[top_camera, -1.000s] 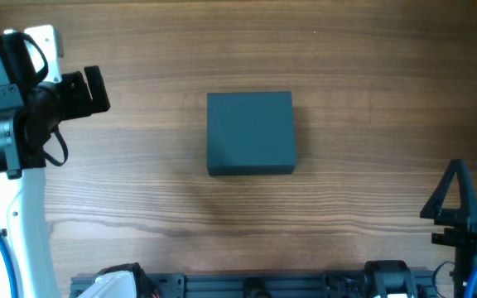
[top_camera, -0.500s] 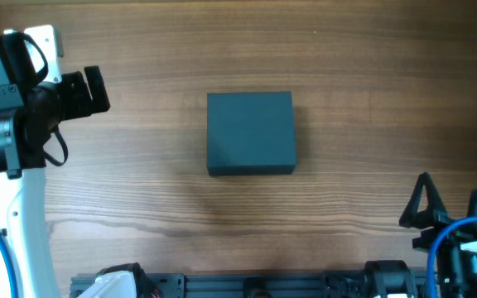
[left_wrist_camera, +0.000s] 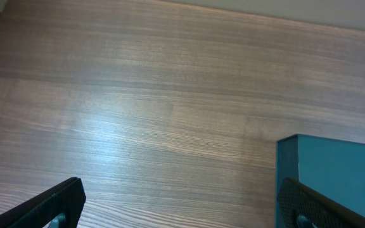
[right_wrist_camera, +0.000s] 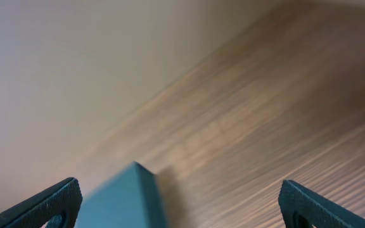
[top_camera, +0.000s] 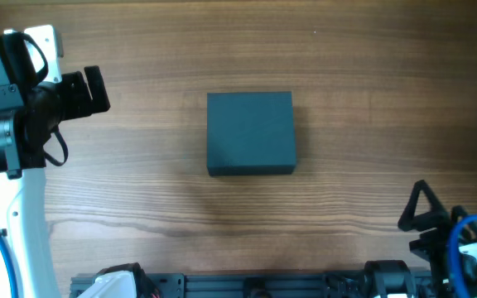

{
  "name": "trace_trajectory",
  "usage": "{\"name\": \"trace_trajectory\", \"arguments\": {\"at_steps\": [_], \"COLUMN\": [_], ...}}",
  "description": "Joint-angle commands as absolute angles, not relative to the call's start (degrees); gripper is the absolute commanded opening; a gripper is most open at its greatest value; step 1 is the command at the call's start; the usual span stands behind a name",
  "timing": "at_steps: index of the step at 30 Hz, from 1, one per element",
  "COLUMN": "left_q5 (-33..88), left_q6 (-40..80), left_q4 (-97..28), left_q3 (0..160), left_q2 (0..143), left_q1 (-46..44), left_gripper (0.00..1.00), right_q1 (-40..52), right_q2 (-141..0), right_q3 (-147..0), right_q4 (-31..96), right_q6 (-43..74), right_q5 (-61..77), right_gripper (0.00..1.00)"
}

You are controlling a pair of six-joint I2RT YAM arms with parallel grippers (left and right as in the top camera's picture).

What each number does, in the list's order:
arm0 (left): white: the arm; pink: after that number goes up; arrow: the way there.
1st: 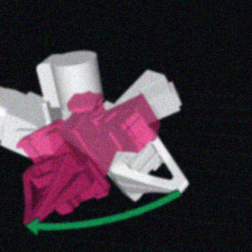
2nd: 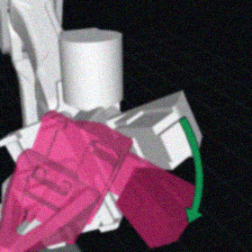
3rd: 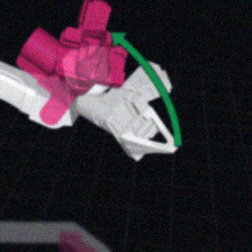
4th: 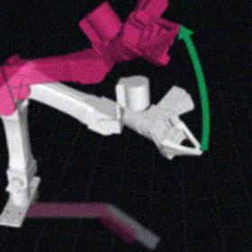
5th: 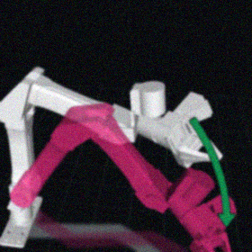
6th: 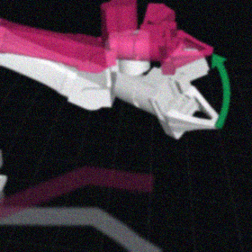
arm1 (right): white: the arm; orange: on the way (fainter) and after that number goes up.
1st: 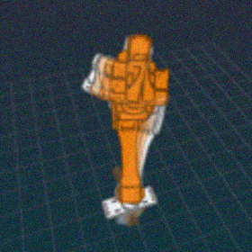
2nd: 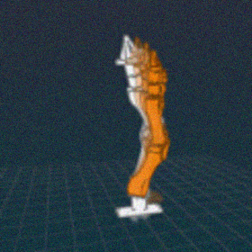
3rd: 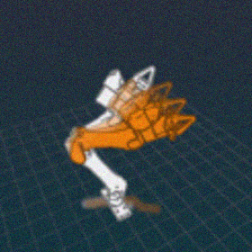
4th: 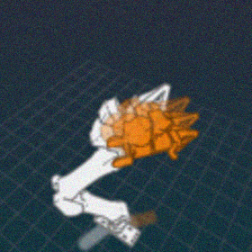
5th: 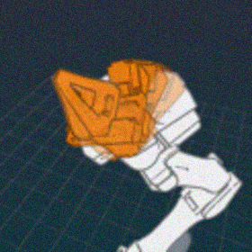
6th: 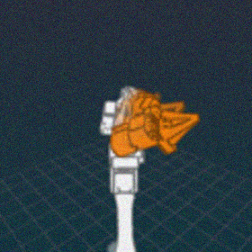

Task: Pack container

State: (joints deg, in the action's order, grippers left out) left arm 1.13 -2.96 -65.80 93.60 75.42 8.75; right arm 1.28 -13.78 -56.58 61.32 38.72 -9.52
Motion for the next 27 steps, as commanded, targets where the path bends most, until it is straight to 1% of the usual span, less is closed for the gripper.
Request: {"name": "trace_trajectory", "arguments": {"at_steps": [1, 4, 5, 8, 9, 10, 12, 14, 15, 16, 18, 20, 21, 25, 27], "left_q5": [0.8, 0.8, 0.8, 0.8, 0.8, 0.8, 0.8, 0.8, 0.8, 0.8, 0.8, 0.8, 0.8, 0.8, 0.8], "left_q6": [-4.1, -4.1, -4.1, -4.1, -4.1, -4.1, -4.1, -4.1, -4.1, -4.1, -4.1, -4.1, -4.1, -4.1, -4.1], "left_q4": [-65.7, -65.6, -65.6, -65.6, -65.6, -65.6, -65.6, -65.6, -65.6, -65.6, -65.6, -65.6, -65.7, -65.6, -65.6], "left_q3": [93.8, 93.8, 93.8, 93.8, 93.8, 93.8, 93.8, 93.8, 93.8, 93.8, 93.8, 93.8, 93.8, 93.8, 93.8], "left_q2": [75.1, 75.1, 75.1, 75.1, 75.1, 75.1, 75.1, 75.1, 75.1, 75.1, 75.1, 75.0, 75.1, 75.0, 75.1], "left_q1": [9.1, 9.1, 9.1, 9.1, 9.1, 9.1, 9.1, 9.1, 9.1, 9.1, 9.1, 9.1, 9.1, 9.1, 9.1], "left_gripper": [1.00, 1.00, 1.00, 1.00, 1.00, 1.00, 1.00, 1.00, 1.00, 1.00, 1.00, 1.00, 1.00, 1.00, 1.00], "right_q1": [1.1, 1.1, 1.1, 1.1, 1.1, 1.1, 1.0, 1.1, 1.1, 1.1, 1.1, 1.1, 1.1, 1.1, 1.1], "right_q2": [-13.1, -13.1, -13.1, -13.1, -13.1, -13.1, -13.1, -13.1, -13.1, -13.1, -13.2, -13.2, -13.2, -13.2, -13.2], "right_q3": [-57.1, -57.1, -57.1, -57.1, -57.1, -57.1, -57.1, -57.1, -57.1, -57.1, -57.1, -57.5, -57.9, -59.6, -60.4], "right_q4": [61.4, 61.4, 61.5, 64.4, 65.9, 67.2, 67.5, 64.0, 62.2, 58.8, 49.6, 41.9, 40.9, 40.5, 40.2], "right_q6": [63.6, 81.7, 85.4, 104.0, 112.5, 117.2, 118.7, 118.4, 115.9, 107.2, 80.0, 52.7, 44.5, 26.4, 19.3], "right_q5": [-10.5, -10.5, -10.5, -10.5, -10.5, -10.4, -9.4, -10.4, -10.9, -11.8, -11.5, -7.2, -6.1, -8.7, -11.3], "right_gripper": [1.00, 1.00, 1.00, 1.00, 1.00, 1.00, 1.00, 1.00, 1.00, 1.00, 1.00, 1.00, 1.00, 1.00, 1.00]}}
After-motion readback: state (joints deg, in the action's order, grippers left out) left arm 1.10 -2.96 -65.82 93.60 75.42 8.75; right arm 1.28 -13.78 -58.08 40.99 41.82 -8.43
